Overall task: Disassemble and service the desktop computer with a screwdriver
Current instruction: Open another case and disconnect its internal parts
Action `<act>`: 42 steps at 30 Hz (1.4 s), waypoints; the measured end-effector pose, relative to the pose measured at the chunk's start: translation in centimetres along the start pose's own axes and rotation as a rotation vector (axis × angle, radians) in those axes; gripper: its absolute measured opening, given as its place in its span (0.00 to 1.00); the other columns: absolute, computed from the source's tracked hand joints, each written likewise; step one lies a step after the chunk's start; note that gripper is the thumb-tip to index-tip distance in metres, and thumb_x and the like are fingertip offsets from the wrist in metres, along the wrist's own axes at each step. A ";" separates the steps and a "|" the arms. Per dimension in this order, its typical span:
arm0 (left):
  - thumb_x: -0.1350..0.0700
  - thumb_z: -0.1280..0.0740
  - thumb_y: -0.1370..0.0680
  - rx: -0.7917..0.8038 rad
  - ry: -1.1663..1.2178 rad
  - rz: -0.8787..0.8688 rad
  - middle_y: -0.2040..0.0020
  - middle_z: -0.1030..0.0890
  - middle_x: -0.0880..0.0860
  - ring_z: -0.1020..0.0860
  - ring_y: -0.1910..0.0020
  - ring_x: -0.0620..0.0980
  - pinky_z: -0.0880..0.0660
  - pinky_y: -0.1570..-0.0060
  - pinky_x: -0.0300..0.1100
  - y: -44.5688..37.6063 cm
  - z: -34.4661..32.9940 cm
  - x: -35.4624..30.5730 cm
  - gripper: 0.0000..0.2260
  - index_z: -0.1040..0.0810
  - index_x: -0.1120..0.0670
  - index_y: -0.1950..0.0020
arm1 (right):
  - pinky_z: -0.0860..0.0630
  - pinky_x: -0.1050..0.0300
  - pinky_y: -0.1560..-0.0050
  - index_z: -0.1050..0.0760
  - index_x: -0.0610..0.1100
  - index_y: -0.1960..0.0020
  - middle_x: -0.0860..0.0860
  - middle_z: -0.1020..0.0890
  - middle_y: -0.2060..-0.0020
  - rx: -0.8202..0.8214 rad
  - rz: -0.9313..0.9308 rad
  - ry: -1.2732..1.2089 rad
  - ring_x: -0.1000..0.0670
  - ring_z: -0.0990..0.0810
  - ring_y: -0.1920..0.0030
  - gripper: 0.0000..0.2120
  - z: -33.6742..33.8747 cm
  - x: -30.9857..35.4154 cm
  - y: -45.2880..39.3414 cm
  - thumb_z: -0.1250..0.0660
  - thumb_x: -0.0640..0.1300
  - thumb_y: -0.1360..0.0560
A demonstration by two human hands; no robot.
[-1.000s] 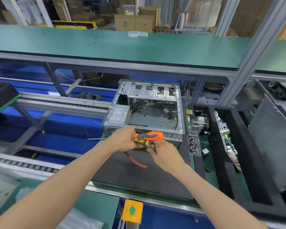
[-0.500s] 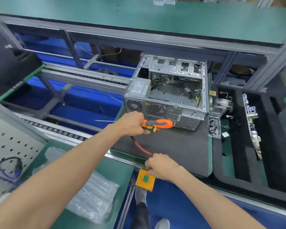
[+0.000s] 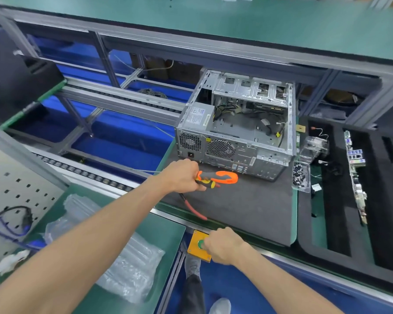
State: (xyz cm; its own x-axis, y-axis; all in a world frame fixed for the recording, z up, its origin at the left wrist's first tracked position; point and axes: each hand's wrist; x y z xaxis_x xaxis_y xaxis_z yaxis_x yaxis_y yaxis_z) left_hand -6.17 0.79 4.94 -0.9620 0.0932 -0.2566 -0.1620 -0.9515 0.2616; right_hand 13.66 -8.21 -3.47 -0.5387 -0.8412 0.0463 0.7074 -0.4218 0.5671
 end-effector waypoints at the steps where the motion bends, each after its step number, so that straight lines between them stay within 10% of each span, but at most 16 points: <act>1: 0.37 0.27 0.29 0.002 0.002 0.002 0.70 0.24 0.45 0.24 0.69 0.45 0.29 0.66 0.42 0.0 -0.1 0.0 0.18 0.25 0.49 0.69 | 0.30 0.48 0.59 0.22 0.41 0.42 0.39 0.19 0.48 -0.007 0.006 0.008 0.35 0.18 0.49 0.10 0.0 0.0 -0.1 0.40 0.38 0.20; 21: 0.37 0.27 0.29 0.011 -0.002 -0.017 0.68 0.23 0.47 0.24 0.67 0.46 0.27 0.65 0.43 -0.4 0.5 -0.2 0.18 0.24 0.50 0.67 | 0.25 0.45 0.55 0.24 0.41 0.37 0.40 0.21 0.44 0.009 -0.008 -0.043 0.36 0.19 0.46 0.11 2.0 -0.4 -0.1 0.40 0.42 0.16; 36: 0.40 0.26 0.28 -0.191 0.066 -0.022 0.72 0.24 0.51 0.23 0.67 0.54 0.33 0.69 0.43 -1.5 9.2 -1.6 0.17 0.19 0.54 0.63 | 0.24 0.50 0.51 0.20 0.46 0.49 0.47 0.18 0.56 -0.397 -0.208 -0.589 0.41 0.21 0.53 0.14 11.9 -6.8 2.9 0.37 0.55 0.20; 42: 0.39 0.26 0.28 -0.309 0.109 -0.016 0.69 0.23 0.50 0.22 0.65 0.54 0.27 0.65 0.46 -1.4 12.3 -2.9 0.16 0.20 0.50 0.64 | 0.30 0.63 0.61 0.20 0.46 0.43 0.51 0.18 0.63 -0.637 -0.179 -0.899 0.60 0.25 0.65 0.12 17.1 -8.5 4.7 0.28 0.51 0.24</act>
State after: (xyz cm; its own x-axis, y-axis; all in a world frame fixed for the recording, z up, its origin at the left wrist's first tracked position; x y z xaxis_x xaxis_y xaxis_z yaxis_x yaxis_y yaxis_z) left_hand -5.85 5.51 16.79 -0.9280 0.0930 -0.3608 -0.0866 -0.9957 -0.0340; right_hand 13.77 2.74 12.86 -0.6088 -0.3087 0.7308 0.5528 -0.8258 0.1117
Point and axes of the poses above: each hand's wrist, its own y-axis away from the middle knuckle, its own z-axis out of the back of the hand, x = y × z
